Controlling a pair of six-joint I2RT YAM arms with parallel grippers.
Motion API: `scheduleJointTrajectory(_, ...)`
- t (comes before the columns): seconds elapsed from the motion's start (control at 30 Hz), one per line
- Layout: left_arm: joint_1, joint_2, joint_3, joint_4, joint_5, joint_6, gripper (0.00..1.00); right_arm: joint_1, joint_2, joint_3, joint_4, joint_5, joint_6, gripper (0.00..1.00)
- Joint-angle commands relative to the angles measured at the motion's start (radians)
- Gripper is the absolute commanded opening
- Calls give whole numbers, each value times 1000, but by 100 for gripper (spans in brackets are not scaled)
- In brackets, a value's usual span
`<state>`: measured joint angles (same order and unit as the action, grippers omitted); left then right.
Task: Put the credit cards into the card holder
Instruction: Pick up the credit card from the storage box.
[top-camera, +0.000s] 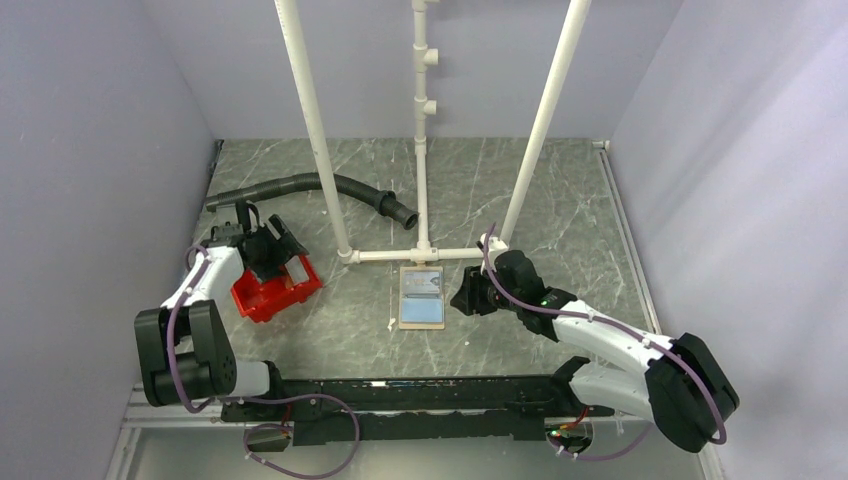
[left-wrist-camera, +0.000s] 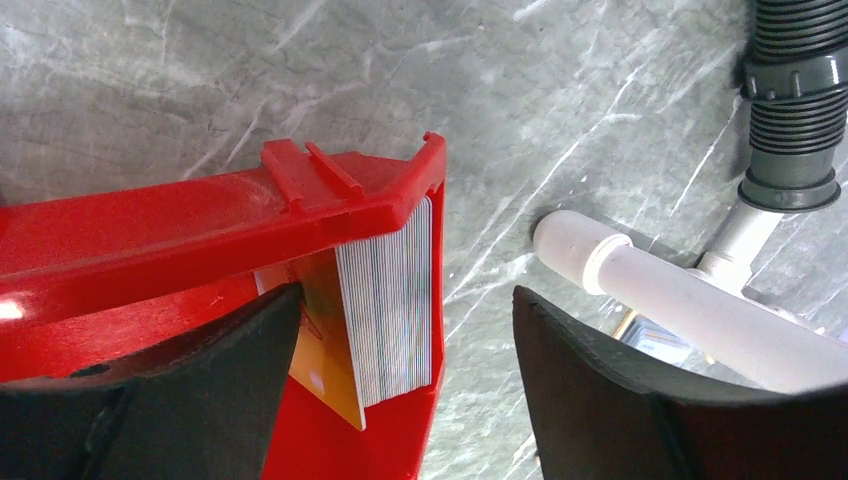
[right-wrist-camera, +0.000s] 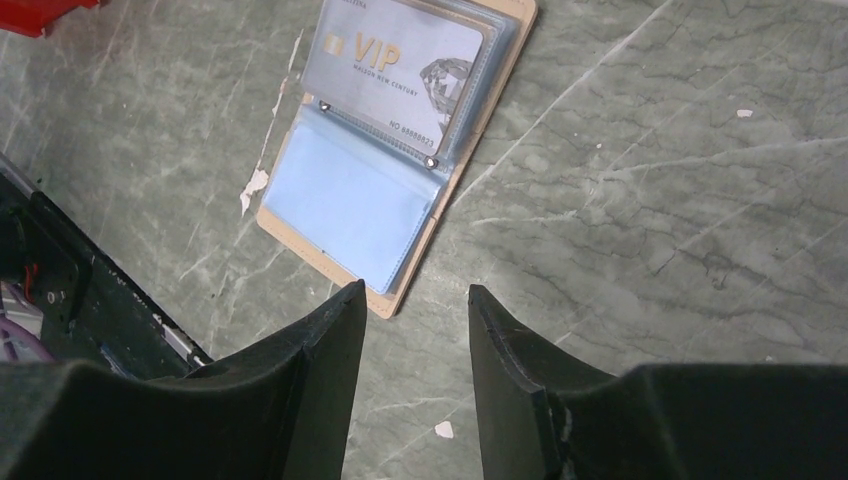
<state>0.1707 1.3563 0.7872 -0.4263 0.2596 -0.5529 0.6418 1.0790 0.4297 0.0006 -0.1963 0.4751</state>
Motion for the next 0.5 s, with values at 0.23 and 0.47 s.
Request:
scheduleJointTrajectory(0.23, 1, -43, -20, 44, 33, 3, 62, -7, 17, 15, 30, -20, -3, 44)
scheduleJointTrajectory(0.47, 1, -56, -22, 29, 21, 5, 51, -7, 17, 17, 28, -18, -3, 44)
